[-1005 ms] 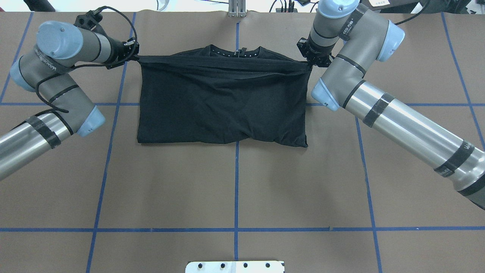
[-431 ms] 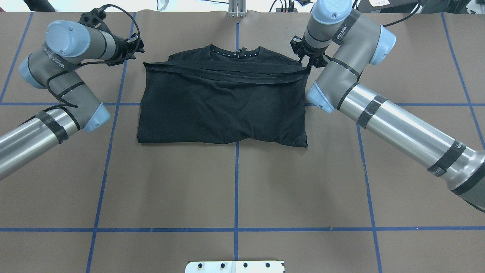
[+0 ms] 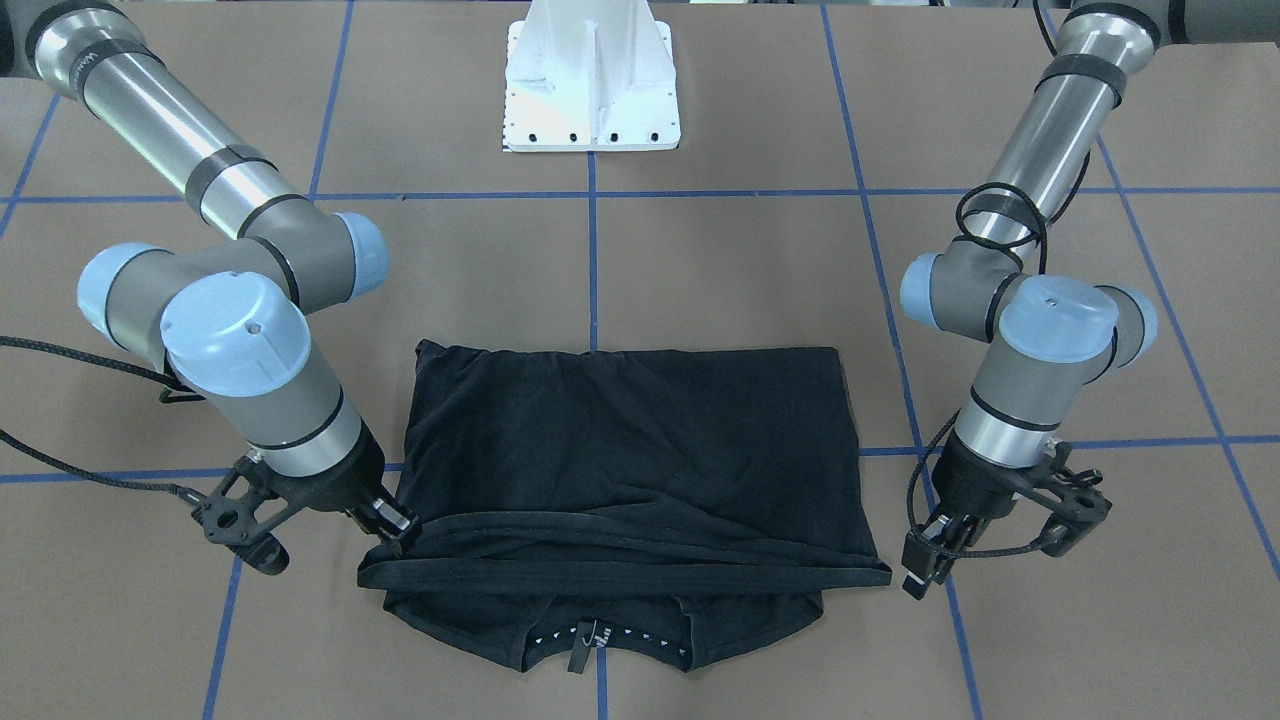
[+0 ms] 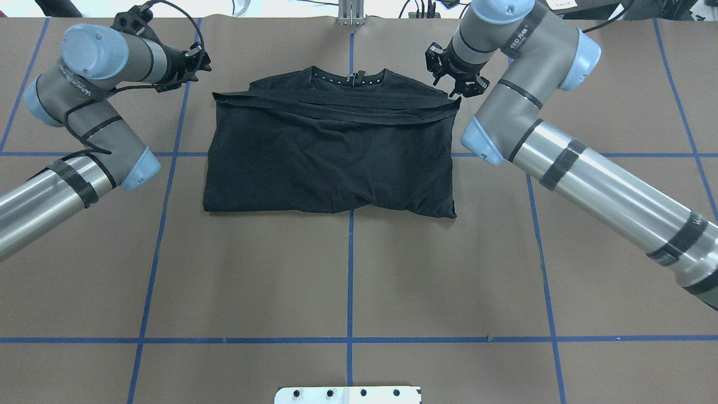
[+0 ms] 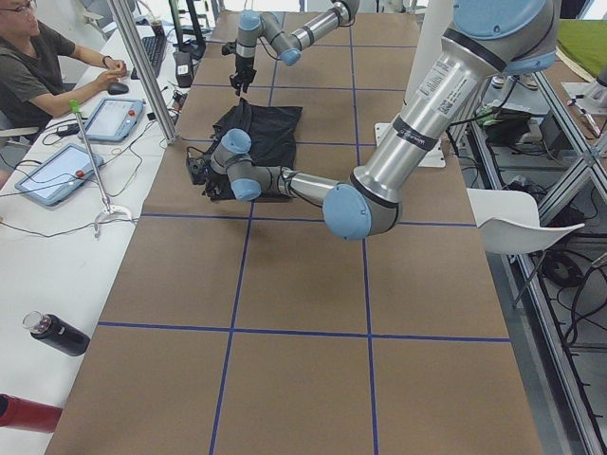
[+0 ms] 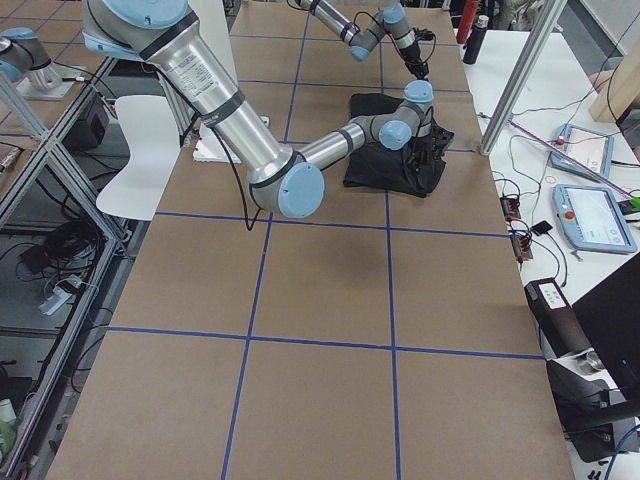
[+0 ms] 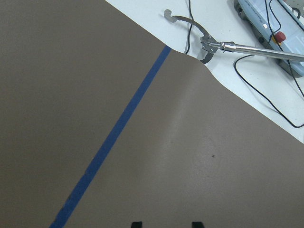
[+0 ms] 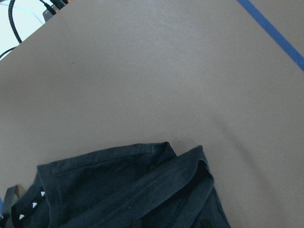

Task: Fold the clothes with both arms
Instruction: 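Release the hem at the collar and raise both grippers off the shirt, then grasp the folded shirt's corner nearest the right gripper with the right gripper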

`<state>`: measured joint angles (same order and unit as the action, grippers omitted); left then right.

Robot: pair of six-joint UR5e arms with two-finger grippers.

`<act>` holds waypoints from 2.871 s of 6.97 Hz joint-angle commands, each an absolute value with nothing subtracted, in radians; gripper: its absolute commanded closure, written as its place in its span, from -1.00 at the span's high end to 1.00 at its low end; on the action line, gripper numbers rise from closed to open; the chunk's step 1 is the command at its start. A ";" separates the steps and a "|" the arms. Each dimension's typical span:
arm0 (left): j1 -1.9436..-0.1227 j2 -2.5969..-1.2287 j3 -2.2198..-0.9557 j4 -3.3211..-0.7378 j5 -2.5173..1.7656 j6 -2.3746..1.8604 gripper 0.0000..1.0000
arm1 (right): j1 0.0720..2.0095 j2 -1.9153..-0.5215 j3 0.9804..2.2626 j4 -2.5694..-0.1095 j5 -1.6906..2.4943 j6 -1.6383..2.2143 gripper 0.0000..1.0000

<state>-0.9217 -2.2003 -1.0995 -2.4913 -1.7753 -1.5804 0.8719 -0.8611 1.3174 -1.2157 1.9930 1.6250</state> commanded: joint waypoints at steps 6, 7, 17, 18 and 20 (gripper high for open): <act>-1.008 -2.157 -1.177 -2.482 -2.006 -1.552 -0.10 | 0.499 -1.215 1.815 -1.218 1.640 1.988 0.39; -1.008 -2.158 -1.177 -2.480 -2.006 -1.554 -0.09 | 0.477 -1.219 1.798 -1.218 1.620 1.991 0.38; -1.006 -2.158 -1.175 -2.480 -2.003 -1.555 -0.08 | 0.471 -1.215 1.753 -1.236 1.574 1.990 -0.99; -1.005 -2.158 -1.175 -2.480 -2.003 -1.555 -0.08 | 0.471 -1.216 1.755 -1.239 1.574 1.990 -1.00; -1.005 -2.158 -1.175 -2.480 -2.003 -1.555 -0.08 | 0.479 -1.216 1.766 -1.241 1.581 1.983 -1.00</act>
<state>-1.0050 -2.1583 -1.1752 -2.4805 -2.0034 -1.5555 0.4741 -1.2164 1.7578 -1.2390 1.5763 1.9867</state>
